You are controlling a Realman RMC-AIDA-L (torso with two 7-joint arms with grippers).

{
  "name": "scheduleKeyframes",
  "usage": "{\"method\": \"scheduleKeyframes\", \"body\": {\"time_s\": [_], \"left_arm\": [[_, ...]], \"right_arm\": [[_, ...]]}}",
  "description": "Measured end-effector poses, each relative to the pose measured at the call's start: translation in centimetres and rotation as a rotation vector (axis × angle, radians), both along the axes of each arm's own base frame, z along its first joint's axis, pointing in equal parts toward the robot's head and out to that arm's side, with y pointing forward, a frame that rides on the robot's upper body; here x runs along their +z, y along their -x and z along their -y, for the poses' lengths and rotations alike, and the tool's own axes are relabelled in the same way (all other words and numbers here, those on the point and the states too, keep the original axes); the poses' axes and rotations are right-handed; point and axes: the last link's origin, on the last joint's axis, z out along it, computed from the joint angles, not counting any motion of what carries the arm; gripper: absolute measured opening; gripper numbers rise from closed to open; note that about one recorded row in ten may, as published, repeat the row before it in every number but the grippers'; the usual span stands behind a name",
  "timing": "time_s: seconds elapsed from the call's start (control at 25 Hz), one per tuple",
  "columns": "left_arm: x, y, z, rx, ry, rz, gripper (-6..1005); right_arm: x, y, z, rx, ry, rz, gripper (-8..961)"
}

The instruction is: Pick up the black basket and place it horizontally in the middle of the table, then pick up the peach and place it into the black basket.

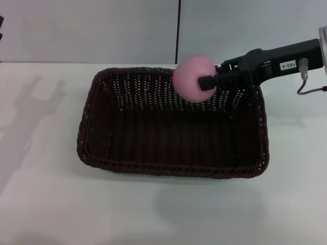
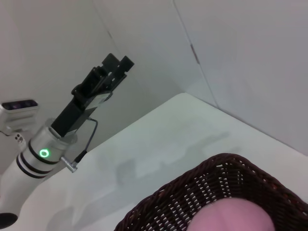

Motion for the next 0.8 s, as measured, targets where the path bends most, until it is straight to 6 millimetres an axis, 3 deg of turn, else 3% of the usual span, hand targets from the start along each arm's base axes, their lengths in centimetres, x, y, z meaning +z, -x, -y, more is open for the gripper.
{"method": "scheduleKeyframes", "body": {"time_s": [0.36,0.64,0.8], "left_arm": [[0.0,0.0,0.0,0.001,0.000,0.000,780],[0.0,0.0,0.0,0.000,0.000,0.001,780],[0.1,0.0,0.2,-0.006,-0.004,0.004,780]], "right_arm": [[0.0,-0.8,0.3,-0.026,-0.005,-0.007,461],[0.5,-1.8,0.5,-0.059,-0.042,-0.042,458],[2.0,-3.7,0.6,-0.120,-0.146,-0.106,458]]}}
